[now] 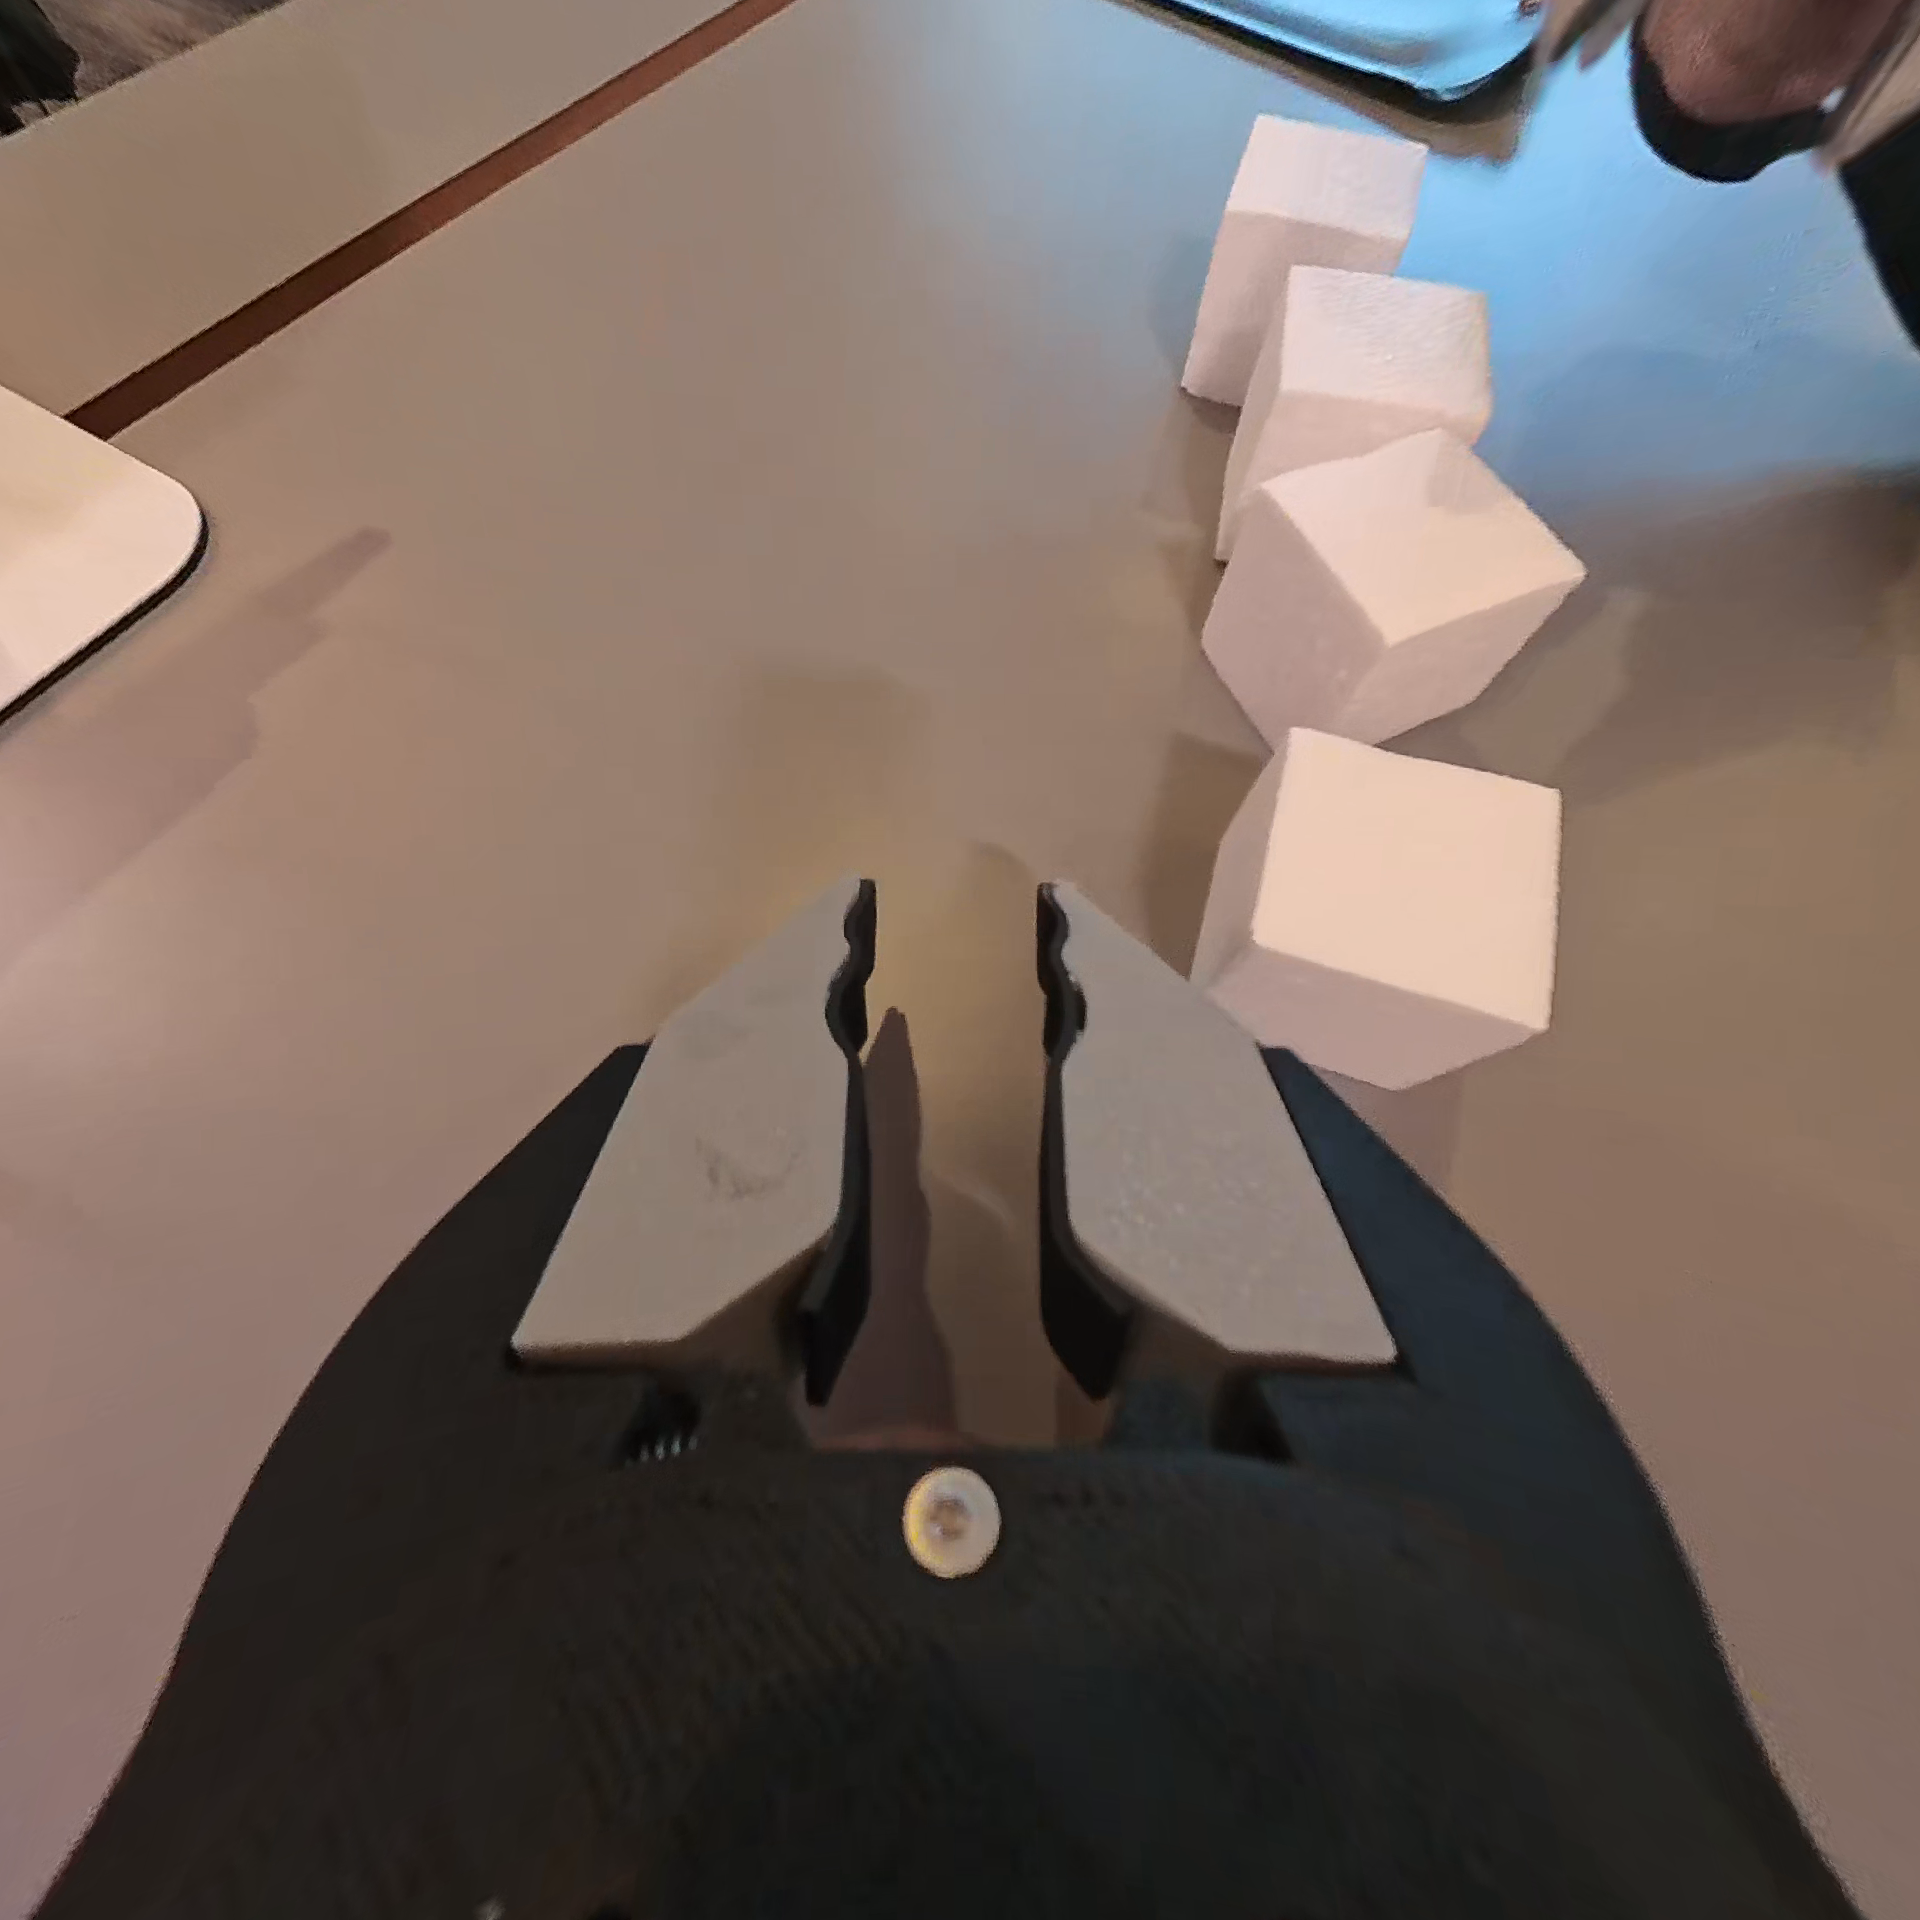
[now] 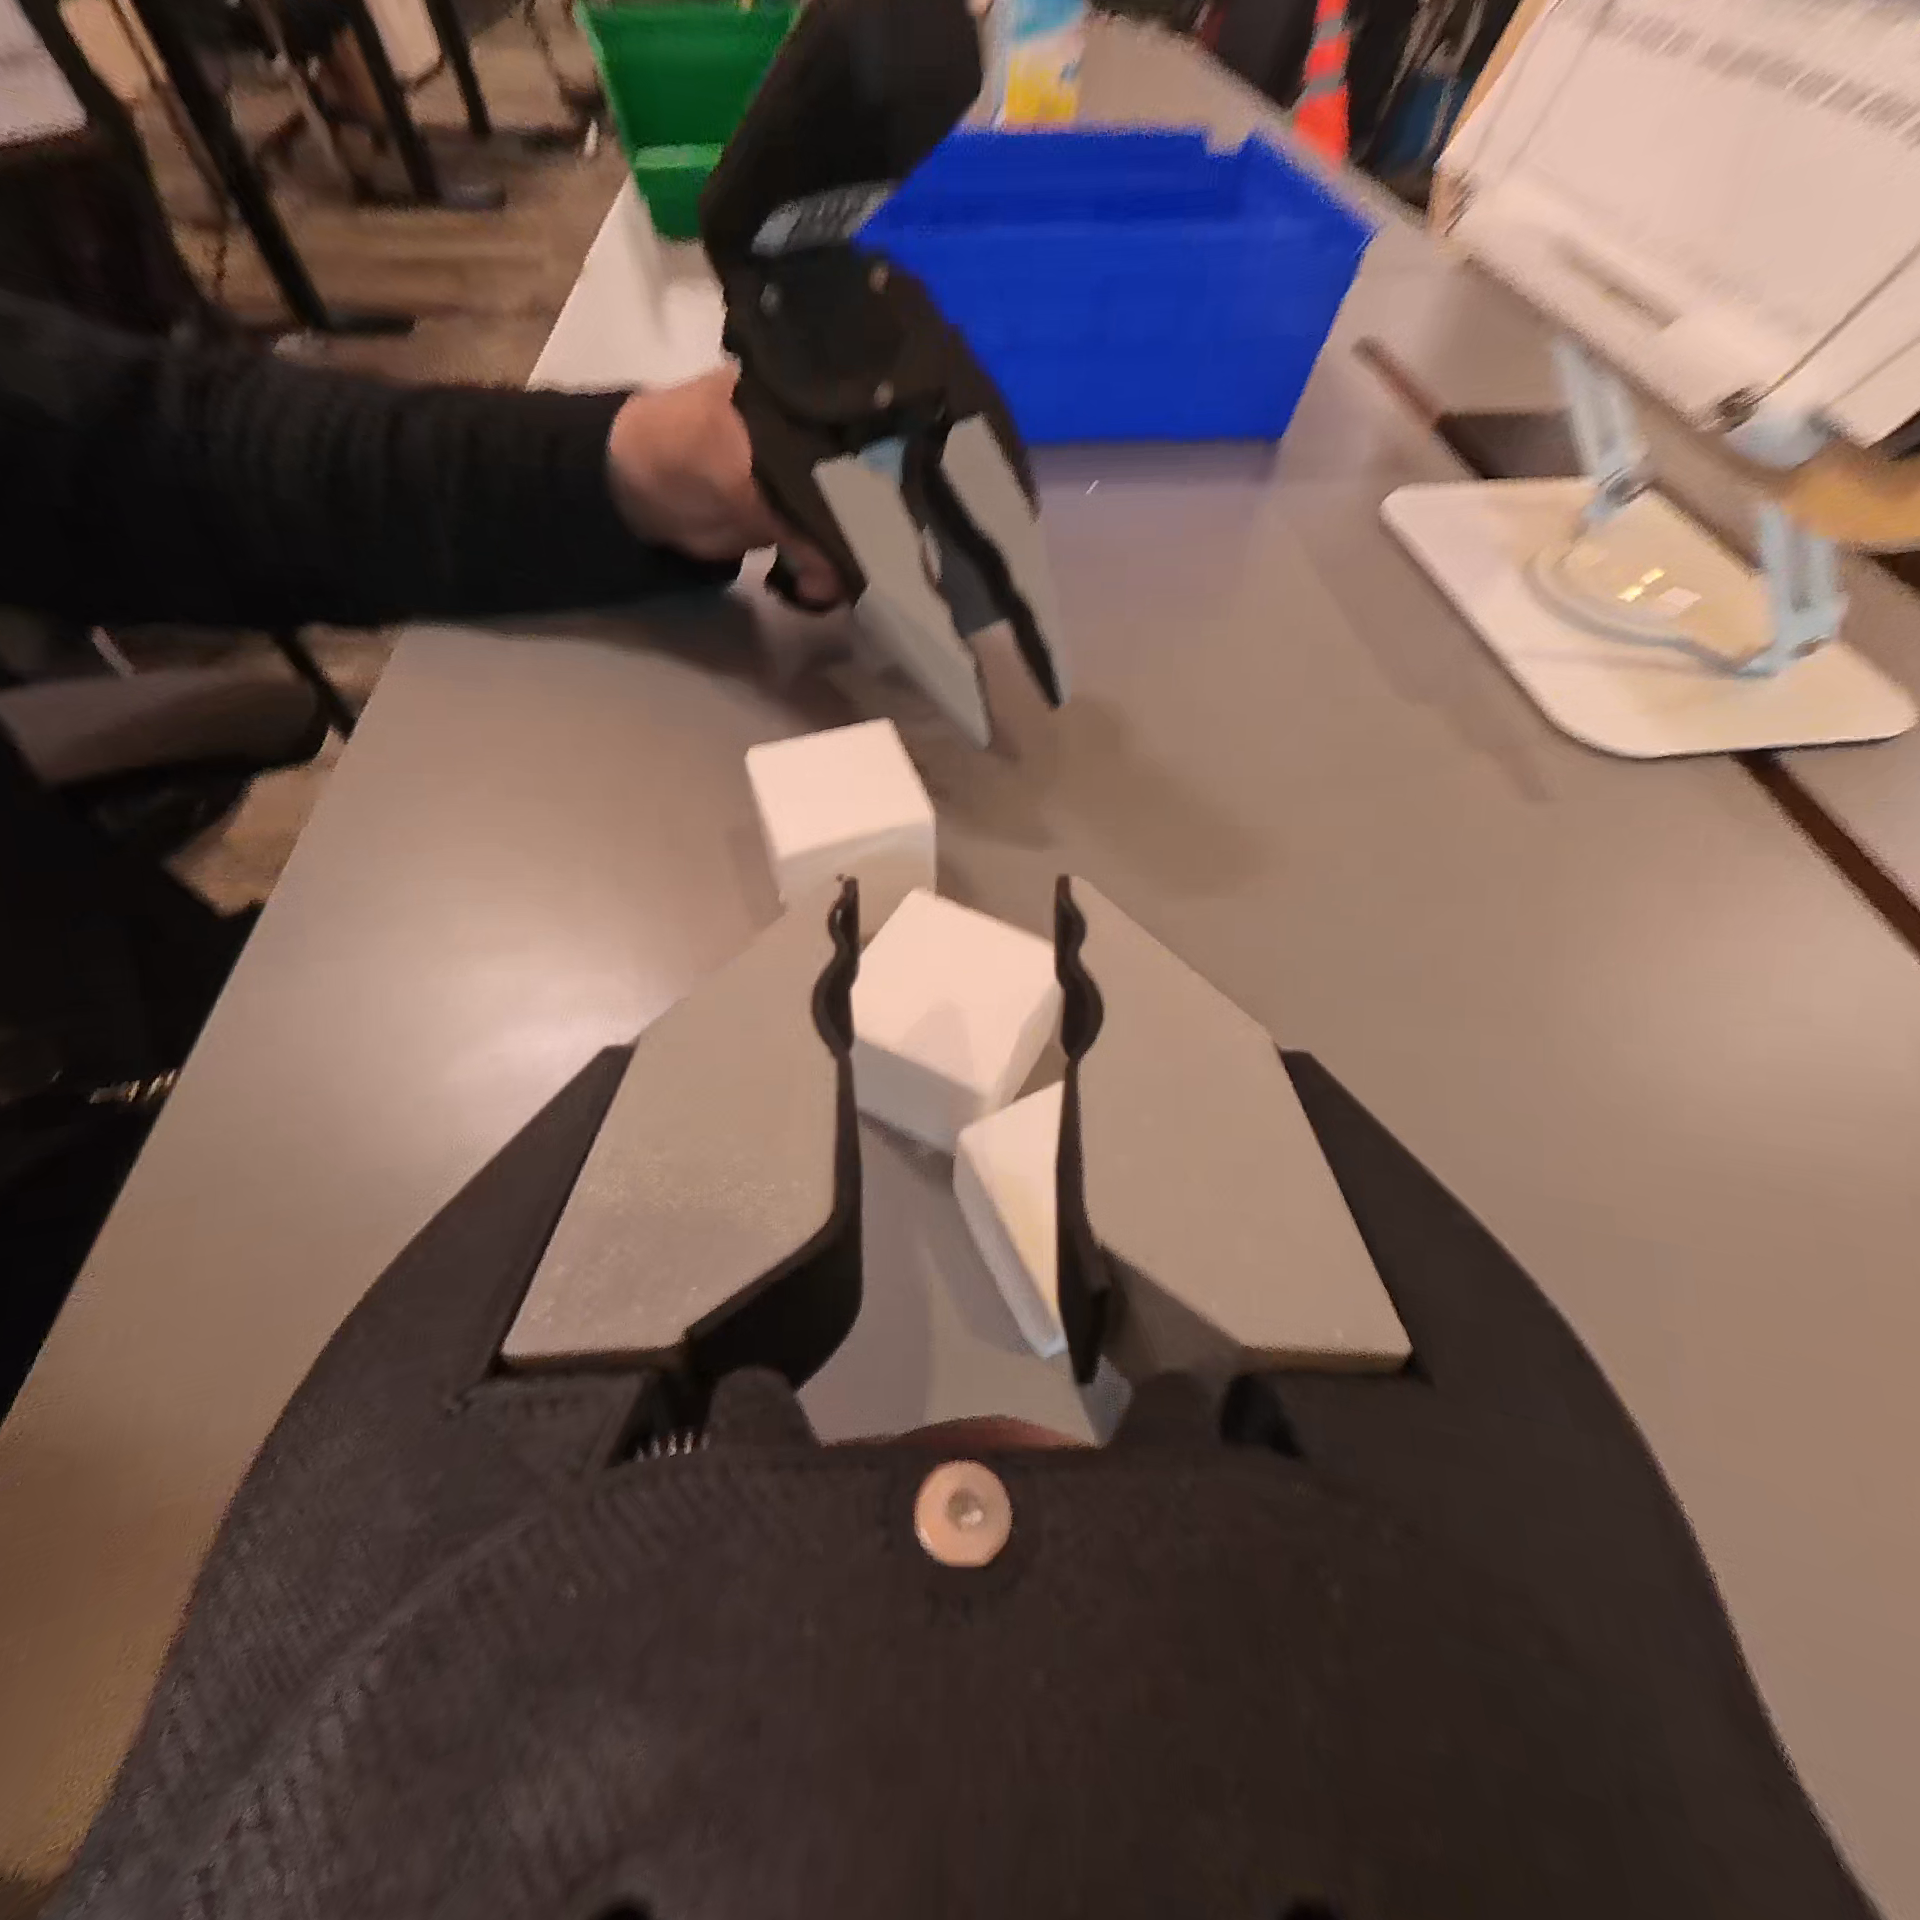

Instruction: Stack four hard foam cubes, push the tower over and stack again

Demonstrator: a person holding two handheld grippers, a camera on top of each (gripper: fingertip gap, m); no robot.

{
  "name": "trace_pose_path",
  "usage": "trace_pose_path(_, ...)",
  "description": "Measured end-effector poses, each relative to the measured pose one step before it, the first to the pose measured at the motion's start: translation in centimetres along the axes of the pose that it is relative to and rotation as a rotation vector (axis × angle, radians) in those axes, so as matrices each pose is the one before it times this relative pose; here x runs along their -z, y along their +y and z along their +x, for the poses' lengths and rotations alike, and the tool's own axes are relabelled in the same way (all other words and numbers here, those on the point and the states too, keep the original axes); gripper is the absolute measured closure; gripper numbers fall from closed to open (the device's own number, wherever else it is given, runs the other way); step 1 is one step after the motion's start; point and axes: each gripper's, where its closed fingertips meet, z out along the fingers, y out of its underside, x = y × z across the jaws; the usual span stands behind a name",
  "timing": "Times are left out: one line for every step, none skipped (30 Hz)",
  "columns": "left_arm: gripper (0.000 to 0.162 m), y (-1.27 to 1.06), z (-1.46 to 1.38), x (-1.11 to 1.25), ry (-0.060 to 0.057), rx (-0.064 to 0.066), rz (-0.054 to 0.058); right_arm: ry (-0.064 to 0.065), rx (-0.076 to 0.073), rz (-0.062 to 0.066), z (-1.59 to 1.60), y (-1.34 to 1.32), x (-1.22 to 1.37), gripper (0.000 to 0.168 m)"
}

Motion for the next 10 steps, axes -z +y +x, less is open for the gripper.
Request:
trace_pose_path(0.133, 0.075, -0.044, -0.036, -0.0036, -0.0027, -0.0042, 0.0222, -0.0067, 0.038, 0.44, -0.609, 0.148, 0.13)
trace_pose_path(0.133, 0.05, -0.031, -0.025, -0.0038, -0.0034, -0.0034, 0.0235, -0.0064, 0.0278, 0.467, -0.446, 0.154, 0.127)
trace_pose_path(0.133, 0.066, -0.015, -0.027, -0.0025, -0.0036, -0.004, 0.0262, -0.0041, 0.0227, 0.497, -0.354, 0.152, 0.124)
trace_pose_path(0.133, 0.082, -0.025, -0.032, -0.0022, -0.0027, -0.0047, 0.0255, -0.0034, 0.023, 0.479, -0.347, 0.14, 0.123)
trace_pose_path(0.133, 0.057, -0.029, -0.021, -0.0031, -0.0025, -0.0039, 0.024, -0.0039, 0.02, 0.481, -0.301, 0.151, 0.12)
trace_pose_path(0.133, 0.066, -0.004, -0.019, -0.0021, -0.0031, -0.0035, 0.0248, -0.0048, 0.0181, 0.492, -0.261, 0.155, 0.117)
trace_pose_path(0.133, 0.06, -0.01, -0.019, -0.0024, -0.0035, -0.0042, 0.0227, -0.006, 0.0211, 0.464, -0.302, 0.158, 0.114)
trace_pose_path(0.133, 0.048, -0.043, -0.004, -0.0049, -0.0043, -0.0031, 0.0201, -0.0073, 0.0217, 0.439, -0.302, 0.175, 0.113)
trace_pose_path(0.133, 0.031, -0.022, 0.005, -0.0041, -0.0049, -0.002, 0.0187, -0.0089, 0.0214, 0.415, -0.297, 0.17, 0.113)
trace_pose_path(0.133, 0.025, -0.032, 0.012, -0.0033, -0.004, -0.002, 0.0161, -0.0116, 0.022, 0.388, -0.282, 0.172, 0.112)
